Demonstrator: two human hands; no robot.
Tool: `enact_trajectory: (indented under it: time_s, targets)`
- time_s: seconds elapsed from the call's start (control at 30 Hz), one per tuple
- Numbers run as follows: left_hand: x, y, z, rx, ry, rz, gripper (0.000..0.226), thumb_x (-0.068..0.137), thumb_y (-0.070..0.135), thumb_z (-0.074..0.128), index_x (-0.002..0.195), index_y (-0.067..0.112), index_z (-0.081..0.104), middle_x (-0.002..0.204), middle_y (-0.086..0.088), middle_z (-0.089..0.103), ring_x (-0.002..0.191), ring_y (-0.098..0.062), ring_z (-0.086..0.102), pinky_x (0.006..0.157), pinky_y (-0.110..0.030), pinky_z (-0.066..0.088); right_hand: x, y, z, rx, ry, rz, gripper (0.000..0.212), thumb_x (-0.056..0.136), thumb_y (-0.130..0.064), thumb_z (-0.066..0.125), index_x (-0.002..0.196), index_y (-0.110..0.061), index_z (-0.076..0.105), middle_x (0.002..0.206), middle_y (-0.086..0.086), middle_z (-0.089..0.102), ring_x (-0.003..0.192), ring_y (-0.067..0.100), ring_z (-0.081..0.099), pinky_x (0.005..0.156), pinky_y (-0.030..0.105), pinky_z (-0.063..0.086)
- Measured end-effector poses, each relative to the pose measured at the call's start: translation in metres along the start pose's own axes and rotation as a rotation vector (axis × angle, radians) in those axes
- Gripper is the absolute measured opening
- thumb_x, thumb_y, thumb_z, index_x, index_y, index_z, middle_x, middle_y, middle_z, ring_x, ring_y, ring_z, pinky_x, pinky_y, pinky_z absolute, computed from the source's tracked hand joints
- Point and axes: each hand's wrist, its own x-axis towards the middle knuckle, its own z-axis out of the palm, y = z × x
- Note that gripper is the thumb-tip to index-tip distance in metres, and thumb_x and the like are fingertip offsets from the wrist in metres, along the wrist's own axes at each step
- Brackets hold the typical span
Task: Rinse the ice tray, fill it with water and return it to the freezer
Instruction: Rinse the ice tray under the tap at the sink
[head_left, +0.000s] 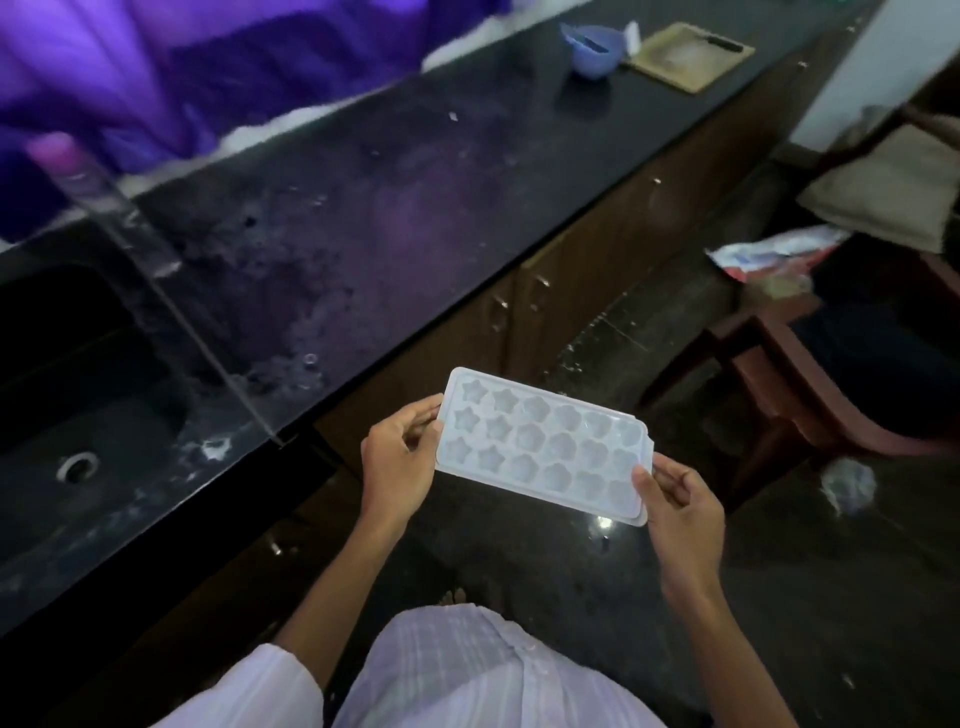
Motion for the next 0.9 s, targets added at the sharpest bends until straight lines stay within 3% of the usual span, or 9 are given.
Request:
enact_trajectory:
  time_s: [0.23,0.43,0.63,0.73,0.83,0.9]
  targets:
    - [0.027,-0.018,-0.082,-0.049,0.204,-0.030,0.029,0.096,0.010,0.063,0.122,0.020,0.071,0.103,0.022,0.070,0.095,0.013,0.065,0.074,-0.001,0.048,0.010,-0.032,0.100,-0.069,-0.188,-0.051,0.028,0.091,-0.018,0.071,0.119,-0.017,0.069,0.106,-0.006,0.073,0.097,0.012,0.070,0.085,0.036,0.060]
    - [0.037,-0.032,-0.135,-0.055,0.380,-0.066,0.029,0.097,0.008,0.060,0.121,0.018,0.071,0.102,0.020,0.069,0.091,0.019,0.062,0.071,0.002,0.044,0.014,-0.054,0.179,-0.085,-0.369,-0.099,0.027,0.093,-0.017,0.069,0.120,-0.019,0.067,0.107,-0.007,0.072,0.096,0.006,0.068,0.072,0.021,0.055]
    - [0.041,-0.046,-0.172,-0.073,0.538,-0.167,0.029,0.097,0.009,0.060,0.124,0.019,0.070,0.106,0.015,0.071,0.097,0.004,0.065,0.083,-0.015,0.053,0.018,-0.069,0.249,-0.139,-0.520,-0.134,0.029,0.093,-0.015,0.069,0.122,-0.015,0.067,0.106,-0.007,0.072,0.098,0.008,0.068,0.083,0.029,0.058]
    - [0.046,-0.052,-0.182,-0.079,0.590,-0.198,0.030,0.097,0.008,0.060,0.123,0.020,0.070,0.105,0.016,0.071,0.099,0.004,0.065,0.084,-0.014,0.053,0.023,-0.076,0.279,-0.167,-0.581,-0.148,0.031,0.093,-0.015,0.068,0.125,-0.014,0.067,0.110,-0.004,0.072,0.099,0.009,0.068,0.087,0.031,0.056]
    - [0.056,-0.060,-0.191,-0.081,0.647,-0.234,0.031,0.097,0.008,0.060,0.123,0.020,0.070,0.107,0.016,0.072,0.100,0.004,0.066,0.089,-0.021,0.056,0.032,-0.085,0.313,-0.206,-0.652,-0.171,0.032,0.094,-0.017,0.068,0.125,-0.015,0.067,0.102,-0.014,0.070,0.096,0.003,0.066,0.089,0.031,0.056]
    - [0.066,-0.063,-0.197,-0.082,0.678,-0.250,0.033,0.096,0.006,0.060,0.124,0.019,0.070,0.105,0.017,0.072,0.097,0.009,0.066,0.086,-0.013,0.054,0.040,-0.090,0.336,-0.229,-0.695,-0.192,0.032,0.094,-0.018,0.068,0.125,-0.016,0.067,0.100,-0.017,0.068,0.095,0.001,0.065,0.090,0.030,0.055]
